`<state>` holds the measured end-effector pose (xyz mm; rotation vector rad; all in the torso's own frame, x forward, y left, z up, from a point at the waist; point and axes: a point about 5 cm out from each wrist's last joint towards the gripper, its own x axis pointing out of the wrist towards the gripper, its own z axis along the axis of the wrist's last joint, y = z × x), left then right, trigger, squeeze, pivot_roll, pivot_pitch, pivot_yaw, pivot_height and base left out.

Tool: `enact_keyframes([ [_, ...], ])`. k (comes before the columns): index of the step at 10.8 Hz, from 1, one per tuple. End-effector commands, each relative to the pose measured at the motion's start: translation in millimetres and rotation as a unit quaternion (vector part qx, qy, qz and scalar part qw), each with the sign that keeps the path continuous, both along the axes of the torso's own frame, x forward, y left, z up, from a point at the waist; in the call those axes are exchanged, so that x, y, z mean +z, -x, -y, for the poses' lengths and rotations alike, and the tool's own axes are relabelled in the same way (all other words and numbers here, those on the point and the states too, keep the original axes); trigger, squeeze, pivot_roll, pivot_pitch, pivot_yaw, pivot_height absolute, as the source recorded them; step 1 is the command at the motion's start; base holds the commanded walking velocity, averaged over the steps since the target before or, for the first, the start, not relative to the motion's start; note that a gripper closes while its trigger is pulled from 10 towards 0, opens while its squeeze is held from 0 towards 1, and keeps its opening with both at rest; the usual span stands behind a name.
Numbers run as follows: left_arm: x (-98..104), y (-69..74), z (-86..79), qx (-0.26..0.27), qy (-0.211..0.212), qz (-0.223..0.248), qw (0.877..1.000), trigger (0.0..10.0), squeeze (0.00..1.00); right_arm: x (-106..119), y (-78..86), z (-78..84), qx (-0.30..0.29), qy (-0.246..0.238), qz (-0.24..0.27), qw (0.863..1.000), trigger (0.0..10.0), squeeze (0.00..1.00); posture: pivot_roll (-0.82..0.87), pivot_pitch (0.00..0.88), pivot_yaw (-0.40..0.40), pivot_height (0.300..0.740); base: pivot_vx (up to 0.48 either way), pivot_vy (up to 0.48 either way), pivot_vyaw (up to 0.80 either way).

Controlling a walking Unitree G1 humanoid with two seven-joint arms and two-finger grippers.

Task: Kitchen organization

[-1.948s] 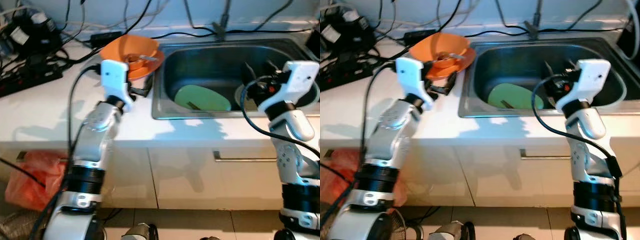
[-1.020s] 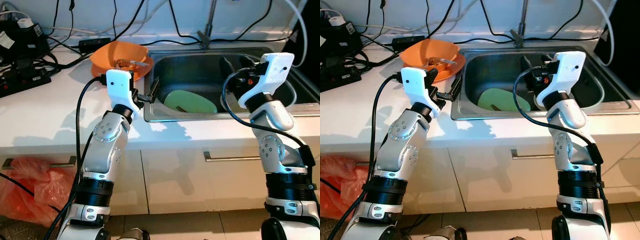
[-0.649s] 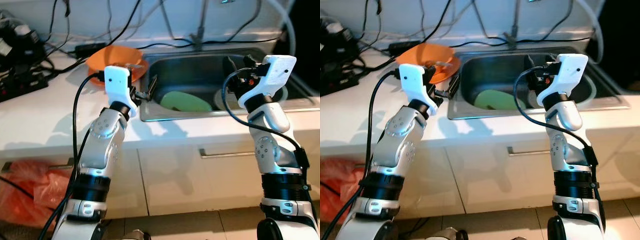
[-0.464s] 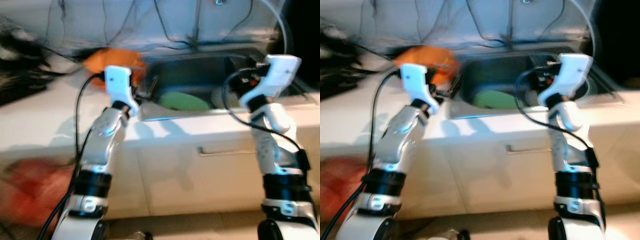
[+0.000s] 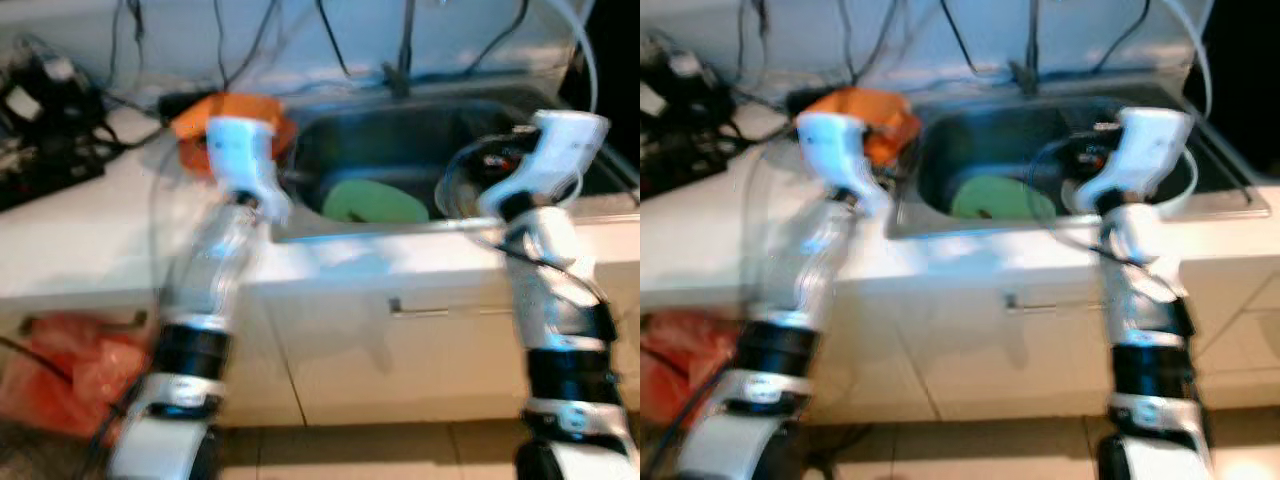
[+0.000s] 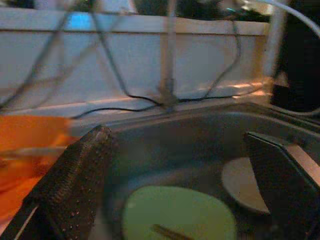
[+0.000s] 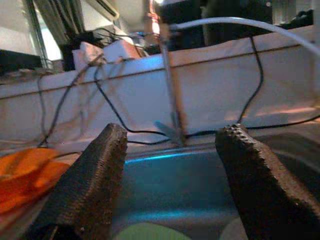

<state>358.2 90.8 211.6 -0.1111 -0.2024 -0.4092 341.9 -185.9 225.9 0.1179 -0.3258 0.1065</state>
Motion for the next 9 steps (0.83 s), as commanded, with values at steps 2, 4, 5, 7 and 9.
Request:
enact_keyframes([
  [2, -1.5, -4.9, -10.2, 0.022, 0.003, 0.004, 1.000, 10.0, 0.00, 7.4, -2.4, -11.3, 0.013, 0.013, 0.019, 1.000, 10.0, 0.00, 0.00, 0.000, 0.100, 0.740, 0.000, 0.000, 0.00],
  [4, -4.3, -6.4, -13.7, 0.044, 0.018, 0.005, 0.999, 10.0, 0.00, 8.4, -9.6, -8.7, 0.009, 0.010, 0.020, 1.000, 10.0, 0.00, 0.02, 0.000, 0.079, 0.740, 0.000, 0.000, 0.00],
  [5, -4.6, -6.1, -15.1, 0.047, 0.020, 0.007, 0.999, 10.0, 0.00, 10.3, -12.3, -10.3, 0.009, 0.008, 0.023, 1.000, 10.0, 0.00, 0.03, 0.000, 0.077, 0.740, 0.000, 0.000, 0.00],
  [7, -4.8, -5.0, -17.3, 0.048, 0.015, 0.012, 0.999, 10.0, 0.00, 5.9, -15.4, -13.9, 0.005, -0.004, 0.024, 1.000, 10.0, 0.00, 0.06, 0.000, 0.088, 0.740, 0.000, 0.000, 0.00],
  [9, -2.7, -6.2, -19.4, 0.048, 0.012, 0.016, 0.999, 10.0, 0.00, 1.7, -16.1, -12.2, -0.006, -0.019, 0.022, 1.000, 10.0, 0.00, 0.06, 0.000, 0.097, 0.740, 0.000, 0.000, 0.00],
])
